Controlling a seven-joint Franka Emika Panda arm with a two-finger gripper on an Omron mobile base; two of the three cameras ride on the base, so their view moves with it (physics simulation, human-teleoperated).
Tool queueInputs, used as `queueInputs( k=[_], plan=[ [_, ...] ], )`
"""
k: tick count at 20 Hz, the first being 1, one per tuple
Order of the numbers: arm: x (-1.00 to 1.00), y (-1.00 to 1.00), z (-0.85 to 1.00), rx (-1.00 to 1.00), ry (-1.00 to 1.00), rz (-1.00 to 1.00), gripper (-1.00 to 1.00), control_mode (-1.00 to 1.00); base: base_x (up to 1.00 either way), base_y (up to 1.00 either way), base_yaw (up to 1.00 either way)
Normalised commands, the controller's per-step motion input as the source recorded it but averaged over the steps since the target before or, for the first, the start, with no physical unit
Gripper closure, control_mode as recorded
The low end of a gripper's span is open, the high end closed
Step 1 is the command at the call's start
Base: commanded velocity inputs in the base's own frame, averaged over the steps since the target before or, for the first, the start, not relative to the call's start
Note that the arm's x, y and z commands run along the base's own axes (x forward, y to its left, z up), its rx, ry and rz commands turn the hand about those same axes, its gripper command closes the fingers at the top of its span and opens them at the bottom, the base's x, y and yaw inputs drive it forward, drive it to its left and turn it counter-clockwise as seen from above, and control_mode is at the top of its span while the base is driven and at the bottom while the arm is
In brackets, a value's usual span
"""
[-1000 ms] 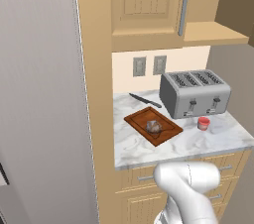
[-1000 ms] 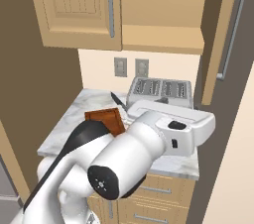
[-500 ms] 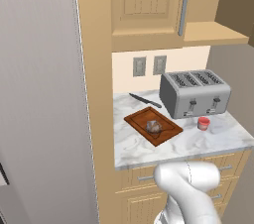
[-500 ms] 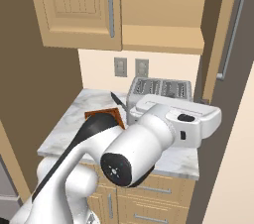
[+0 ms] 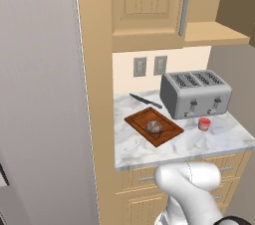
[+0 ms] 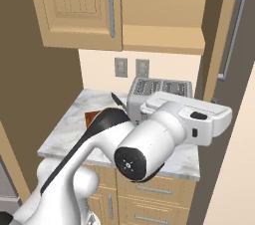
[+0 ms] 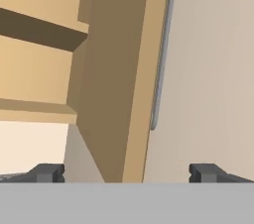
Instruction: Pick the bread, place it on the cutting board, pick the jam, place it on the counter, and close the cabinet.
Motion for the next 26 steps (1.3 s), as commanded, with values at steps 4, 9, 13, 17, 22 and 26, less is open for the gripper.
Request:
queueInputs(
  k=[4,9,13,17,22,26],
  plan=[
    [0.05,-0.16,0.0,0.02,0.0,0.0,-1.0,-1.0,0.0,0.0,0.0],
    [0.07,-0.11,-0.03,0.0,0.0,0.0,-1.0,-1.0,0.0,0.0,0.0],
    [0.11,-0.08,-0.07,0.0,0.0,0.0,-1.0,-1.0,0.0,0.0,0.0],
    [0.19,-0.05,-0.07,0.0,0.0,0.0,-1.0,-1.0,0.0,0.0,0.0],
    [0.19,-0.06,-0.05,0.0,0.0,0.0,-1.0,-1.0,0.0,0.0,0.0],
    [0.23,-0.06,-0.03,0.0,0.0,0.0,-1.0,-1.0,0.0,0.0,0.0]
  ],
)
